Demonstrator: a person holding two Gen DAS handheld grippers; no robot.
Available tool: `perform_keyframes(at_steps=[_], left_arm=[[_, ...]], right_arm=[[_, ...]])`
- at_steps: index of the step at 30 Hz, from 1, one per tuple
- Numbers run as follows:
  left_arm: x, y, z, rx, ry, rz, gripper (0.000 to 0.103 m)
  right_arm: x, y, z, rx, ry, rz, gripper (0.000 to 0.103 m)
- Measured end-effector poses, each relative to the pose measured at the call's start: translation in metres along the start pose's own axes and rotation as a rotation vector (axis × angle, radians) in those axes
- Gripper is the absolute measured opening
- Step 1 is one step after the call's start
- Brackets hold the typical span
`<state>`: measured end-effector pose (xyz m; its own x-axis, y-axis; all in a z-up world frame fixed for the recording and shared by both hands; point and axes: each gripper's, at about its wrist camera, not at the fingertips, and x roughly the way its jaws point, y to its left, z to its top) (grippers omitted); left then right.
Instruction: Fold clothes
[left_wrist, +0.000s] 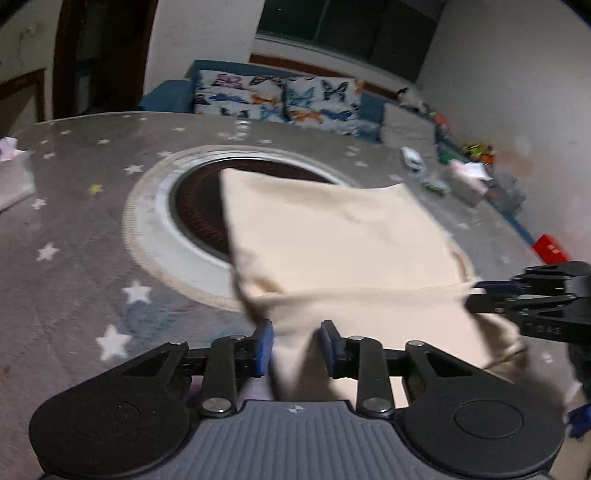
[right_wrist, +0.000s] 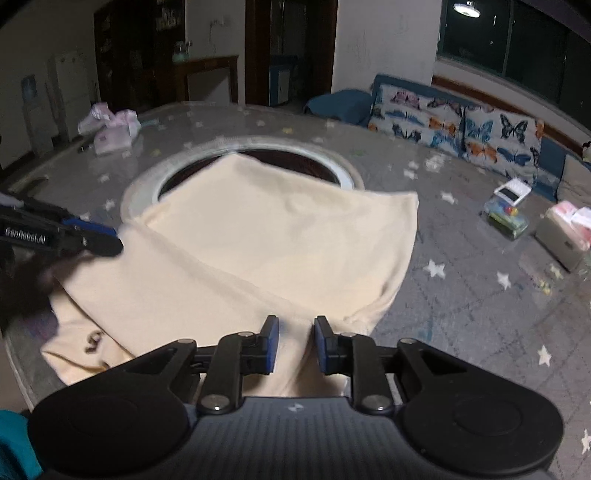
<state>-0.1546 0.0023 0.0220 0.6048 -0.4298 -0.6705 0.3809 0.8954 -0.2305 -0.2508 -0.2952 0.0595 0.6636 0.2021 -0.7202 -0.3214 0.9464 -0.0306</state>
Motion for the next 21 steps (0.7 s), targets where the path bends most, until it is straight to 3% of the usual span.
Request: perform_keyframes(at_steps=[3,5,8,12,21], left_arm=[[-0.010,0.003,0.006,-0.011,-0.005,-0.011,0.030],[-0.016,-0.006,0.011,0.016,-0.037,-0.034,0.030],[-0.010,-0.015,0.011,0.061,-0.023,-0.035,0.031],[-0.001,-0.027,0.011,0.121,-0.003,-0.036,0.031],[-0.048,-0.059,-0.020,0.373,0.028,-0.185,0.033]], right_arm=[[-0.003,-0.002,0.002,-0.004,-0.003,-0.008,0.019],[-0.010,-0.002,0.005,-0.009,-0.023,-0.014,0.020],[-0.022,0.003,0.008,-0.034,-0.048,0.018,0.020],[-0.016,0.014,0.001,-0.092,0.005,0.038,0.019],[-0.039,0.030,-0.021,-0.190,0.053,0.053,0.019]])
